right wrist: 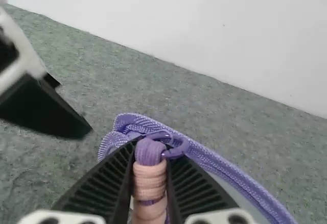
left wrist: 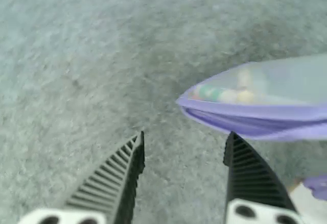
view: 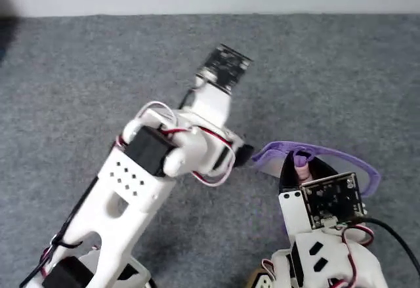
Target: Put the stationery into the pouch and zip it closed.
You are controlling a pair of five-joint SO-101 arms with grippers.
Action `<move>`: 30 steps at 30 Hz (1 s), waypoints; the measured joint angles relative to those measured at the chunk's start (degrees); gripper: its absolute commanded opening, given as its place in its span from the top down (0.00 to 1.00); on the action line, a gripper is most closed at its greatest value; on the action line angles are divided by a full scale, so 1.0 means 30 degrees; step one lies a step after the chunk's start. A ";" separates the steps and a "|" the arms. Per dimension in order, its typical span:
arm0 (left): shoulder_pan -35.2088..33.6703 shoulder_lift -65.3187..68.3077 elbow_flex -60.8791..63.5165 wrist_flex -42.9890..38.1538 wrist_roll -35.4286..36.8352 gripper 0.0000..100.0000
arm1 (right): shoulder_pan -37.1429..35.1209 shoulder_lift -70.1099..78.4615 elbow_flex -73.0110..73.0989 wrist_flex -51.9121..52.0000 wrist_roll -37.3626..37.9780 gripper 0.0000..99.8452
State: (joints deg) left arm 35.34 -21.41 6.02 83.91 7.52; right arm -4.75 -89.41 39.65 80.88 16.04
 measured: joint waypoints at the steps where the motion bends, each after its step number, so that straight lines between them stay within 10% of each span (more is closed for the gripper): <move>1: 0.0176 0.0000 0.0000 0.0000 -0.0059 0.75 | 0.0264 0.0000 0.0000 0.0000 0.0000 0.99; 30: 0.2989 -0.4190 0.0000 0.0000 -0.1553 0.75 | 0.1641 -0.1875 -0.0205 0.1963 0.0996 0.99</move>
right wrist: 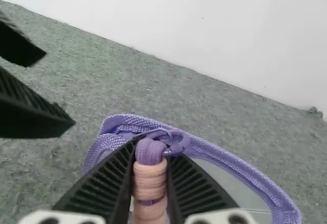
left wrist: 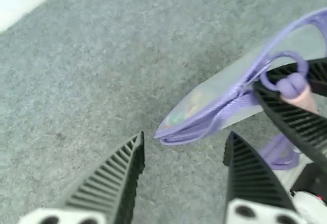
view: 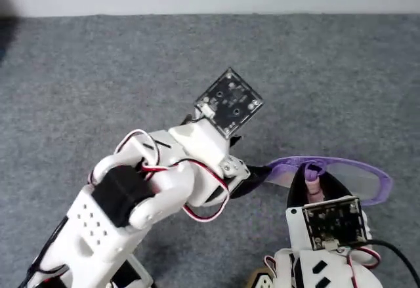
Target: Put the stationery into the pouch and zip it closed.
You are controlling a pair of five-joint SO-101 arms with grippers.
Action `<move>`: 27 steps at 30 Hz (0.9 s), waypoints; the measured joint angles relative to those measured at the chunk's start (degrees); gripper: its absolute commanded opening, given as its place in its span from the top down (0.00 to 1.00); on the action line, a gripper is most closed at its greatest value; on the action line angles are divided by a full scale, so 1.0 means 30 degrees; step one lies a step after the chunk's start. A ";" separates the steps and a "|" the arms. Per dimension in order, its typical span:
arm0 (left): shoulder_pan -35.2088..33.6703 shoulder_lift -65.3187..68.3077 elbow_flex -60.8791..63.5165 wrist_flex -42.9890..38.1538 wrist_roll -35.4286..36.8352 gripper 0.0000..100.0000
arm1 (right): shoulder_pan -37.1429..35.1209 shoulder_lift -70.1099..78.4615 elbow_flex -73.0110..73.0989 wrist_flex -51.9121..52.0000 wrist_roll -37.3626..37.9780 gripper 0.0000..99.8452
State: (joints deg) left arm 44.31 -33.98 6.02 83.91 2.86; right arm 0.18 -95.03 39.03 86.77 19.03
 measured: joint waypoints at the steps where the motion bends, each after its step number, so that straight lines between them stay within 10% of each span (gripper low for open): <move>1: 0.0147 0.0000 0.0000 0.0000 0.0029 0.75 | 0.0000 0.0000 0.0000 0.0000 0.0000 0.99; 22: 0.2579 0.4747 0.0000 -0.3165 0.0527 0.76 | 0.0205 0.0000 -0.0381 0.0147 0.0059 0.99; 27: 0.2608 0.4806 0.0029 -0.3487 0.0527 0.88 | 0.0205 0.0000 -0.0410 0.0147 0.0088 0.99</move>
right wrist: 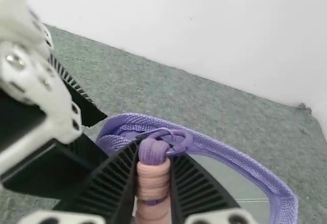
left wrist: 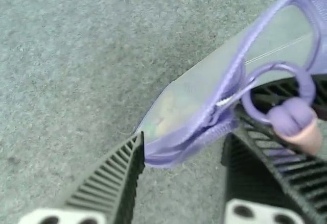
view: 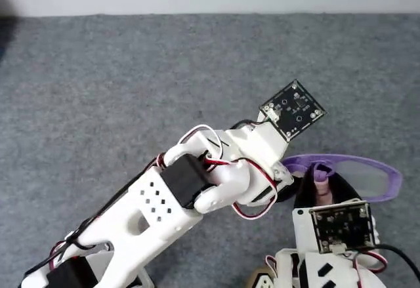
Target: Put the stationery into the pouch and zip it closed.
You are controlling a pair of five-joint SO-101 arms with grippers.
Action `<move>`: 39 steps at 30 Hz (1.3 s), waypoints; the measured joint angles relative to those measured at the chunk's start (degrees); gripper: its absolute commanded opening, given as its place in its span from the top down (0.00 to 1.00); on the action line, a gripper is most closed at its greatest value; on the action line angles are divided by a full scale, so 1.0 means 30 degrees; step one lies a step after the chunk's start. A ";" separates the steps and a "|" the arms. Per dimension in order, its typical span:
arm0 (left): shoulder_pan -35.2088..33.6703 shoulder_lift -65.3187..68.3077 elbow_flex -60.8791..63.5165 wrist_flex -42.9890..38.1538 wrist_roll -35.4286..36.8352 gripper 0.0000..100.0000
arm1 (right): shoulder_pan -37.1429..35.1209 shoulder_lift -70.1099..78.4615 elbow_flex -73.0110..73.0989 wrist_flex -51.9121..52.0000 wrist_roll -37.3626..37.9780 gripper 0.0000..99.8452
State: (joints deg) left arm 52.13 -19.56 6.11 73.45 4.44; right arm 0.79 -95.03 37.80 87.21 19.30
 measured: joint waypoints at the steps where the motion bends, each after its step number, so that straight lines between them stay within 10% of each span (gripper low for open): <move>1: 0.0117 0.0000 0.0000 -0.0117 0.0000 0.92 | 0.0000 0.0000 0.0000 0.0000 0.0000 0.99; 25: -0.0967 -0.0264 -0.0117 0.1055 0.1260 0.99 | -0.0147 0.0088 0.4249 -0.6476 0.0059 0.99; 39: -0.4571 -0.3399 -0.0117 0.1612 0.1260 0.99 | -0.5421 0.0264 0.7707 -1.5121 0.0059 0.99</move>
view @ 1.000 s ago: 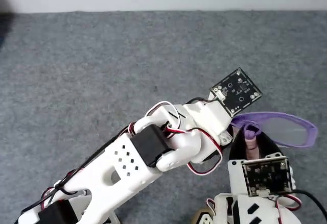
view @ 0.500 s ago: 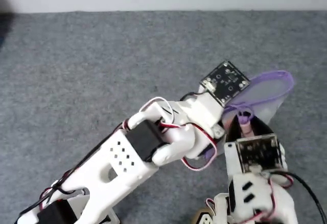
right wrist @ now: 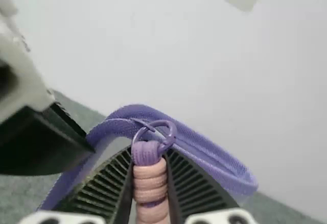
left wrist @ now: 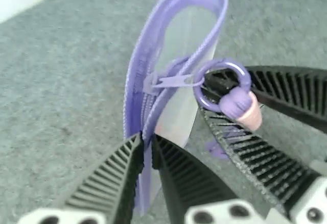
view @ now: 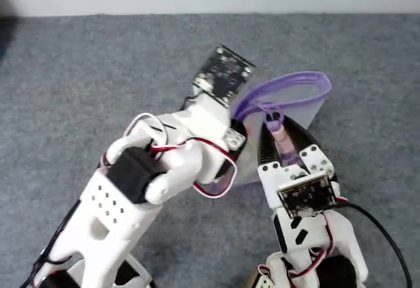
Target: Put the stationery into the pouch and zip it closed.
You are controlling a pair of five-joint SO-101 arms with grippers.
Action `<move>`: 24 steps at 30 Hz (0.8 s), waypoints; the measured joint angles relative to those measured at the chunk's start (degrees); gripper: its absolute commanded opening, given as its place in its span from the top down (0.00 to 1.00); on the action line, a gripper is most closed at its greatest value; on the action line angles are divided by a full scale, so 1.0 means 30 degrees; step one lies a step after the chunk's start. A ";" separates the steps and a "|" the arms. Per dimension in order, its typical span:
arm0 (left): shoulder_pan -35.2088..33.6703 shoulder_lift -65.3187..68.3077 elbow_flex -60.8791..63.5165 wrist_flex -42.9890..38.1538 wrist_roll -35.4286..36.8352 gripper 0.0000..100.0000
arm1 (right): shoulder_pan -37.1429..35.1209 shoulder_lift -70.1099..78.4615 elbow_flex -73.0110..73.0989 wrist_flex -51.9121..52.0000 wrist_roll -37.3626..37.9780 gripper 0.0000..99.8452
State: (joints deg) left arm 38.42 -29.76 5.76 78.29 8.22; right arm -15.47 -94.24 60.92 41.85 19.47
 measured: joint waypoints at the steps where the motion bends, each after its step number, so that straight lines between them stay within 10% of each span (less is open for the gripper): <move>1: -0.0029 -0.0176 0.0000 0.0117 0.0000 0.99 | -0.0147 0.0088 0.0147 -0.0322 0.0000 0.99; 24: 0.1788 -0.1231 -0.0029 0.4425 0.1700 0.78 | -0.0264 -0.0117 -0.3487 0.8821 0.0000 0.99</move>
State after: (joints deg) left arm 43.78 -33.45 5.67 91.56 13.32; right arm -16.26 -94.59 50.46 68.31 19.47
